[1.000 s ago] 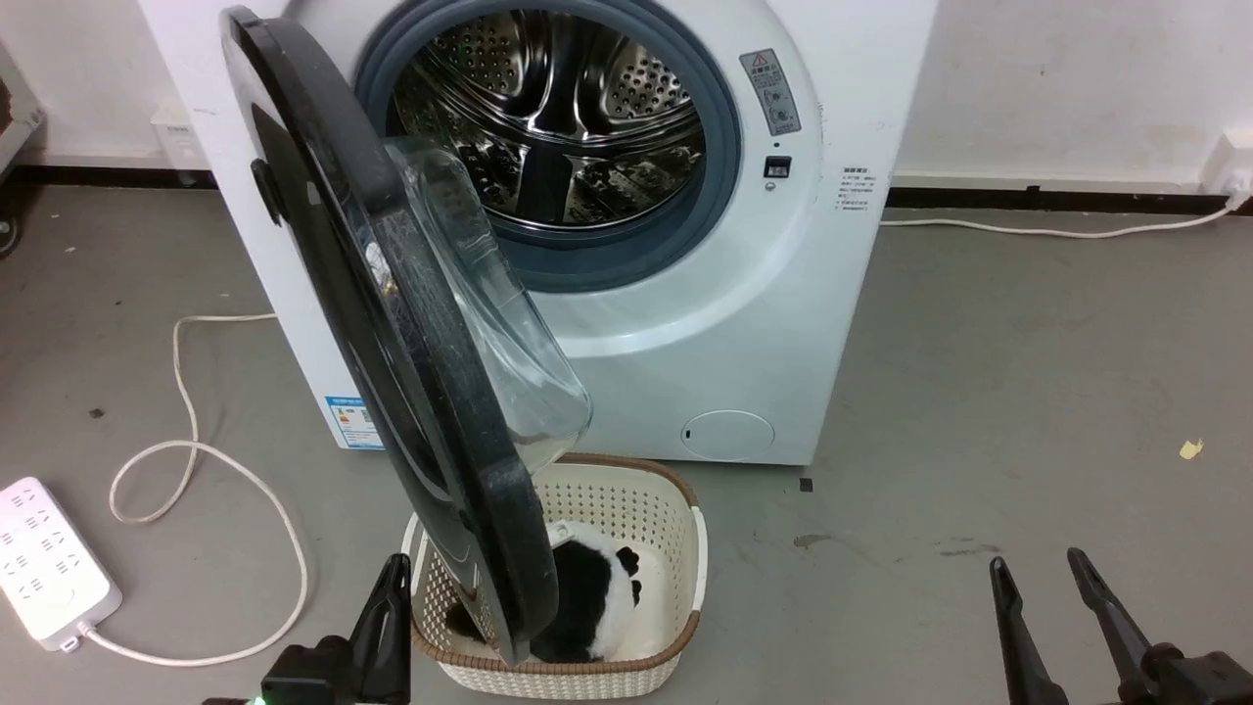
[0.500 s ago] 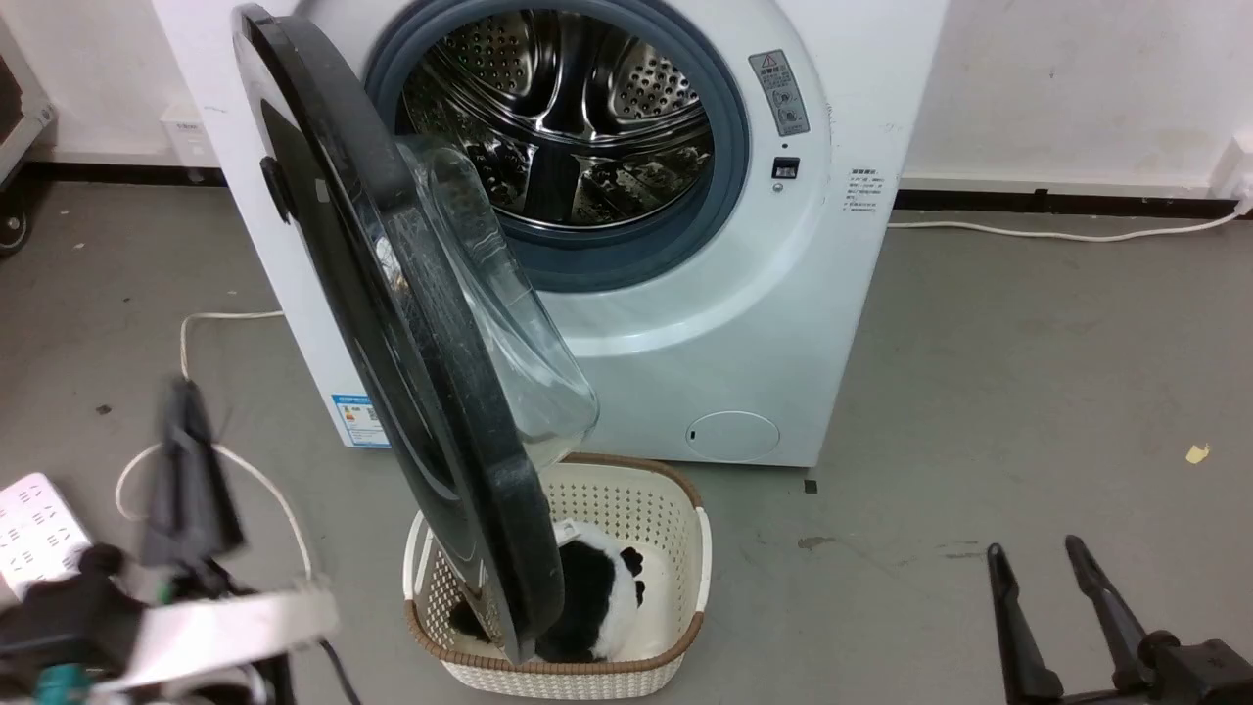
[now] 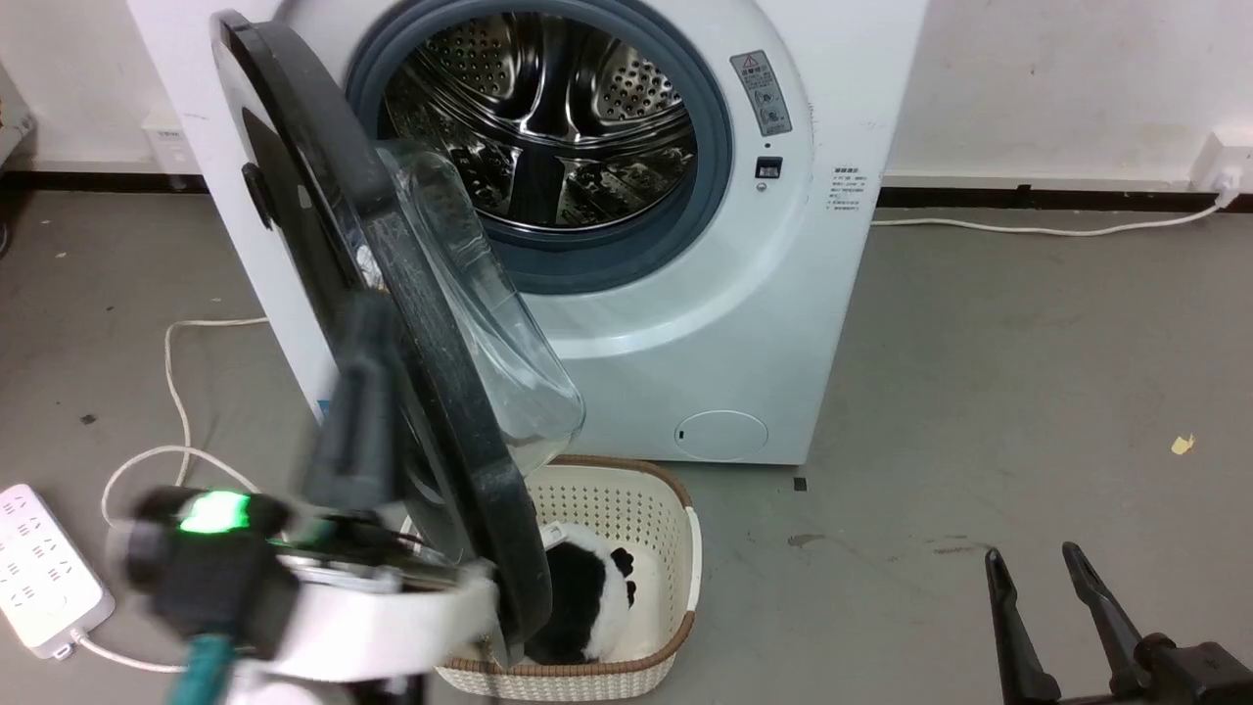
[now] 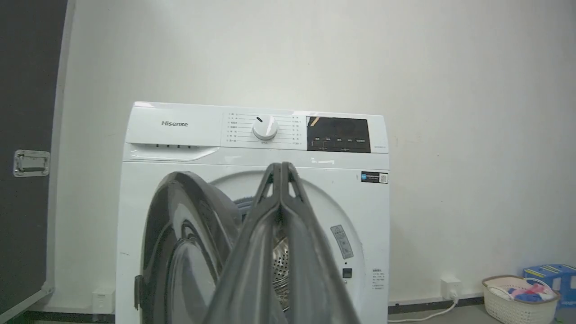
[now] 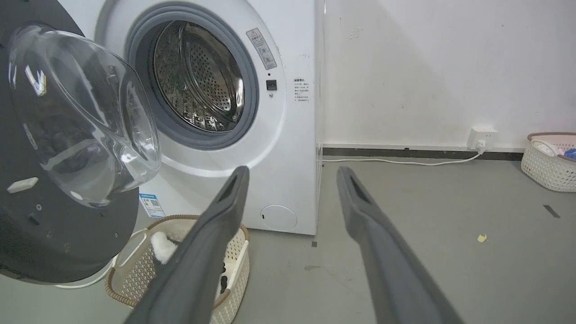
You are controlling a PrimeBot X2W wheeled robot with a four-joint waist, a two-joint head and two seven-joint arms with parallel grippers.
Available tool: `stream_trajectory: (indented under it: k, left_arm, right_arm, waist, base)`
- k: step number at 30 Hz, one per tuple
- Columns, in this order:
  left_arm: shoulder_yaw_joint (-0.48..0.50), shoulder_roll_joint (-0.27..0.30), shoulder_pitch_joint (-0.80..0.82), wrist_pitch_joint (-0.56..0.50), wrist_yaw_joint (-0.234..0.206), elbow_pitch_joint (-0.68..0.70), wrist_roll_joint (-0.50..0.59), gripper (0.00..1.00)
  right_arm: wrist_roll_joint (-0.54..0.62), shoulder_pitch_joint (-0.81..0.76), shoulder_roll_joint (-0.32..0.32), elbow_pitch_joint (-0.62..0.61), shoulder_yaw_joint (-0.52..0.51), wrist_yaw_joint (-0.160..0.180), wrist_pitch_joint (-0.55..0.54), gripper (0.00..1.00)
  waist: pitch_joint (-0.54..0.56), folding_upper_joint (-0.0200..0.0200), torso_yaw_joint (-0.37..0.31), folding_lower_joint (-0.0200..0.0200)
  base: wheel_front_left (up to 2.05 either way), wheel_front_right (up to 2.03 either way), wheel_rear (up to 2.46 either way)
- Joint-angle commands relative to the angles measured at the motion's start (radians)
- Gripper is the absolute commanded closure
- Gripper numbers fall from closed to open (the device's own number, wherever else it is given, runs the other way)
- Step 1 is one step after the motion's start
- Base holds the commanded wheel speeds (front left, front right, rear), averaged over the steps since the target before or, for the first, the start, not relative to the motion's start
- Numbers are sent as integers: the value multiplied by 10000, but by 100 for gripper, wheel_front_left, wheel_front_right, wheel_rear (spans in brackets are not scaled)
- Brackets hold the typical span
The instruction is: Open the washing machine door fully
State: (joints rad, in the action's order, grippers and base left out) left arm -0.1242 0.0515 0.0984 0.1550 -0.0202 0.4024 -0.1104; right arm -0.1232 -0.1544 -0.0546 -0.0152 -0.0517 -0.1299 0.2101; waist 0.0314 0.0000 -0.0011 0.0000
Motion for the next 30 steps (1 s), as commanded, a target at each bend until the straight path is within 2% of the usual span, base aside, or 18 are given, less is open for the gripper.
stream_trajectory:
  k: [1, 8, 13, 21, 30]
  left_arm:
    - [-42, 5, -146, -36, 18, -58, -39, 100]
    - [-1659, -8, -632, -700, -37, -1620, -441, 100]
    - [-2284, -10, -789, -1050, -259, -3008, -703, 100]
    - [-2117, 62, -724, -1110, -577, -4406, -846, 100]
    - [-1674, 482, -1236, -855, -810, -4697, -1004, 100]
  right_arm:
    - [-40, 143, 43, 14, 12, -8, 20, 0]
    - [-102, 185, 43, 102, -12, -8, 63, 0]
    - [-155, 216, 43, 192, 17, -8, 86, 0]
    - [-257, 191, 43, 314, -16, -8, 144, 0]
    - [-354, 65, 43, 435, 19, -8, 216, 0]
  waist:
    - [-12, 0, -6, 0]
    - [-115, 0, -43, 0]
    - [-156, 0, -71, 0]
    - [-183, 0, 81, 0]
    - [-59, 0, 911, 0]
  base:
    - [0, 0, 0]
    - [0, 0, 0]
    - [0, 0, 0]
    - [0, 0, 0]
    - [0, 0, 0]
